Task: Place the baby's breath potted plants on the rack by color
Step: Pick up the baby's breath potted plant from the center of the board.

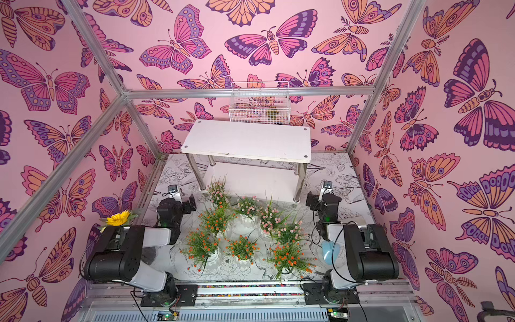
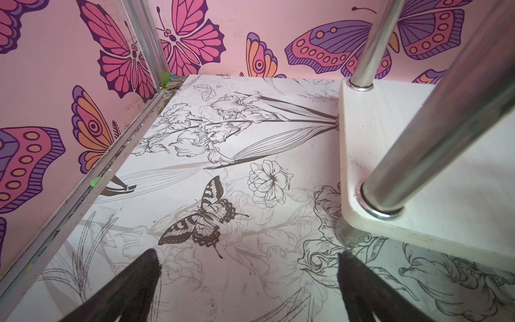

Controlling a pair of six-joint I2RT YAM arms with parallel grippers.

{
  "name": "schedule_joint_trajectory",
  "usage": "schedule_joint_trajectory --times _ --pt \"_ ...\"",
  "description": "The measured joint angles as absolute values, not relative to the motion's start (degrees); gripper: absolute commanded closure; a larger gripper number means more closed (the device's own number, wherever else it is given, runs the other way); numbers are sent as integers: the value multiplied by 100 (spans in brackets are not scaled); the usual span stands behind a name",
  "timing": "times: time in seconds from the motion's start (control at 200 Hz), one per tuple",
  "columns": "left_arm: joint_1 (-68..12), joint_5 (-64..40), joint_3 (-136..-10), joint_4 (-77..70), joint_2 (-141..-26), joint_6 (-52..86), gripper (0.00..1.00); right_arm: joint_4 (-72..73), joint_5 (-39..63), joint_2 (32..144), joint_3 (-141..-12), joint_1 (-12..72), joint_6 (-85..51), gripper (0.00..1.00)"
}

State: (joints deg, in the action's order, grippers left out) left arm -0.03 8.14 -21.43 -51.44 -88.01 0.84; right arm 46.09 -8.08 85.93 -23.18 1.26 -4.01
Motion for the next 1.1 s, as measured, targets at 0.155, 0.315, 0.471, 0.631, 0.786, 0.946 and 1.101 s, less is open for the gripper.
schedule_joint_trajectory --times 0.155,0.315,0.471,0.631,0.786,0.946,1.101 --pt "-3 814 -2143 -5144 -8801 82 0 4609 -808 8593 -2318 126 -401 1" --pt "-3 814 -2143 -5144 -8801 82 0 4611 -810 8593 -2318 126 -401 1" --pt "-3 814 -2143 -5144 -8801 84 0 4609 -810 8593 -2318 126 -401 1" --pt "-3 814 -2143 -5144 -8801 82 0 4611 -808 8593 -2318 126 -401 1" --pt "-3 819 -2143 -5144 -8801 82 0 4609 -808 8593 -2318 126 -401 1" --pt "-5 950 -2121 -4995 -8617 93 0 4609 -810 8593 -2318 126 -401 1" --pt "-82 1194 -2038 -4545 -7787 108 0 4403 -897 8521 -2340 126 -403 1"
